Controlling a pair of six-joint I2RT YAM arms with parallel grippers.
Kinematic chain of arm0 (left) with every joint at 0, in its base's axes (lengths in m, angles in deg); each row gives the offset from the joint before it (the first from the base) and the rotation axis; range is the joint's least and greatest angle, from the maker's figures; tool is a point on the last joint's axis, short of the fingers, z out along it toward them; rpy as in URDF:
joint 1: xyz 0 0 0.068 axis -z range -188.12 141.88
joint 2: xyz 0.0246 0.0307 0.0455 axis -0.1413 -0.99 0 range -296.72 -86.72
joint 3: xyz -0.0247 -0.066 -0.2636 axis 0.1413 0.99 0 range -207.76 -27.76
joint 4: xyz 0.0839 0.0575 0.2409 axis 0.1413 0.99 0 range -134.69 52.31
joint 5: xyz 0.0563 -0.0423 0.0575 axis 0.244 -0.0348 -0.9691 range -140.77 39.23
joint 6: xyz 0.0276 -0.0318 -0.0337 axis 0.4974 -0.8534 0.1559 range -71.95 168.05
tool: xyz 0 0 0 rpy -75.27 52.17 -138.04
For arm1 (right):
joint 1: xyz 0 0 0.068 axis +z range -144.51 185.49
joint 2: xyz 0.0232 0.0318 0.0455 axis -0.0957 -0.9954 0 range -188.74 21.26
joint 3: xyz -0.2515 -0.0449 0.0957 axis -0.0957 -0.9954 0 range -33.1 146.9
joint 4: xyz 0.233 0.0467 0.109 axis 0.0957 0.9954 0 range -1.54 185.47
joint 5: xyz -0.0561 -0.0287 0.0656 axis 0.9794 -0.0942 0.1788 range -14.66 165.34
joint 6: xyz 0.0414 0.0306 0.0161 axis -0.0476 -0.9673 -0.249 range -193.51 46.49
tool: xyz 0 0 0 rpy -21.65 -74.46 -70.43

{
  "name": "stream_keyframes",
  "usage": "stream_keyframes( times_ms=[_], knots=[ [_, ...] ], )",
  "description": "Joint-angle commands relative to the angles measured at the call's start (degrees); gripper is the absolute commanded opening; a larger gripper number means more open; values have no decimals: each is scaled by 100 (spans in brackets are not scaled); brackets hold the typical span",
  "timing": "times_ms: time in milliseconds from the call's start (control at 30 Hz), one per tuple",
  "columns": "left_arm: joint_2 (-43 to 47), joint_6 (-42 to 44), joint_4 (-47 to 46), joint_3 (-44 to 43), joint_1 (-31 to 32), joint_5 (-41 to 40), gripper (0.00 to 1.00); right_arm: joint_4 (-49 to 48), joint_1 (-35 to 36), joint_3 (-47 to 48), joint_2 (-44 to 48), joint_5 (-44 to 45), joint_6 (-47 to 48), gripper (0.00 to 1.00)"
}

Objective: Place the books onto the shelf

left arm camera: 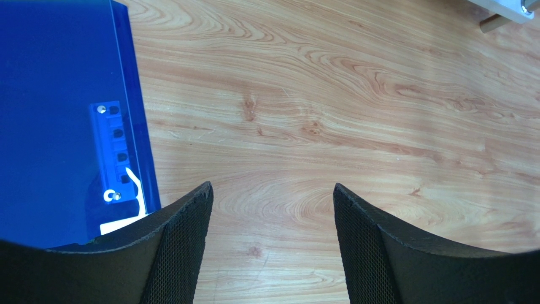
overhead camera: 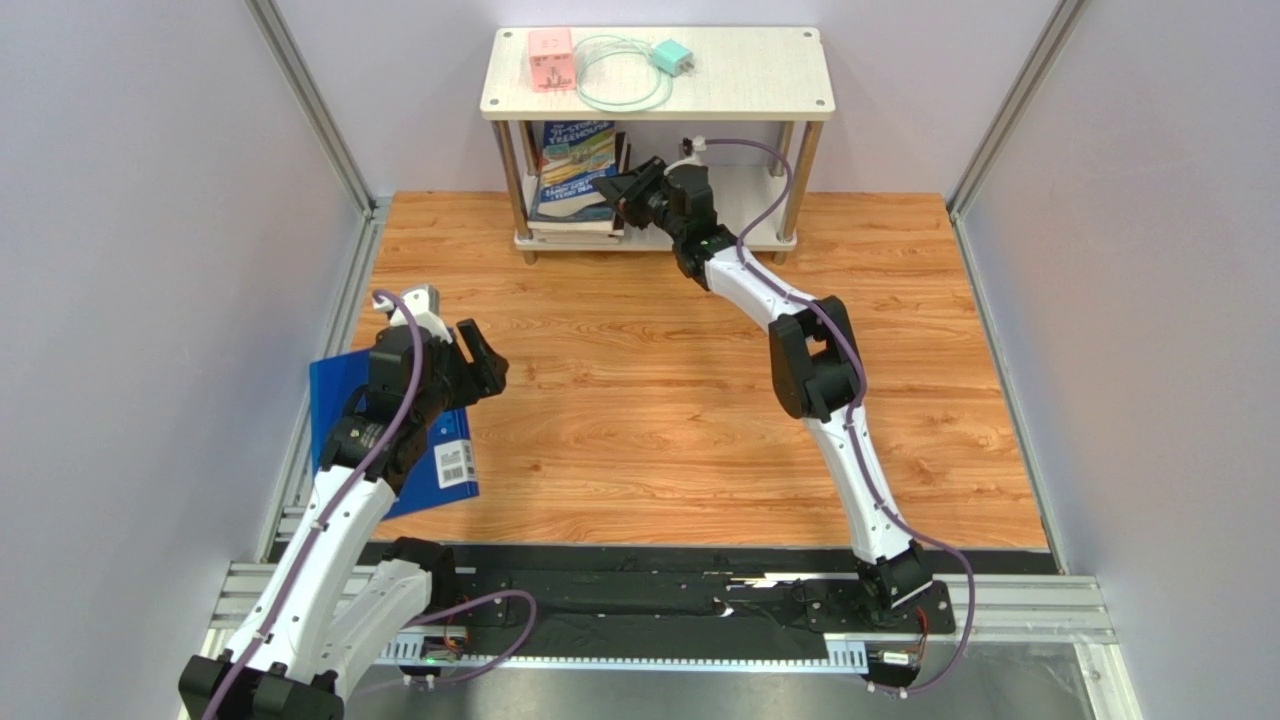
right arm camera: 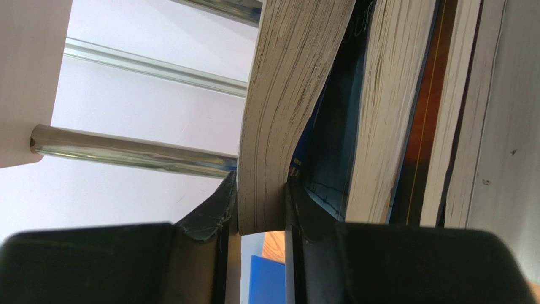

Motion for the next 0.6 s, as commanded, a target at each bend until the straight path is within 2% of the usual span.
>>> stream_keyframes(
  times_ms=[0, 33, 200, 233, 333, 567],
  knots=[
    [-34, 128, -217, 31, 5, 175, 74, -187, -22, 472, -83, 48, 138, 27],
    [-77, 137, -217, 23, 5, 202, 74, -178, -13, 455, -91, 31, 155, 35],
    [-104, 137, -209, 5, 5, 211, 74, -108, -13, 367, -39, -119, 217, 53],
    [-87, 137, -191, 14, -4, 211, 74, -90, -13, 332, -4, -136, 252, 62],
    [-60, 137, -191, 14, 5, 211, 74, 155, -31, 296, 128, -250, 479, 76],
    [-60, 137, -182, -3, 5, 211, 74, 199, -119, -906, 1040, -330, 648, 82]
  ],
)
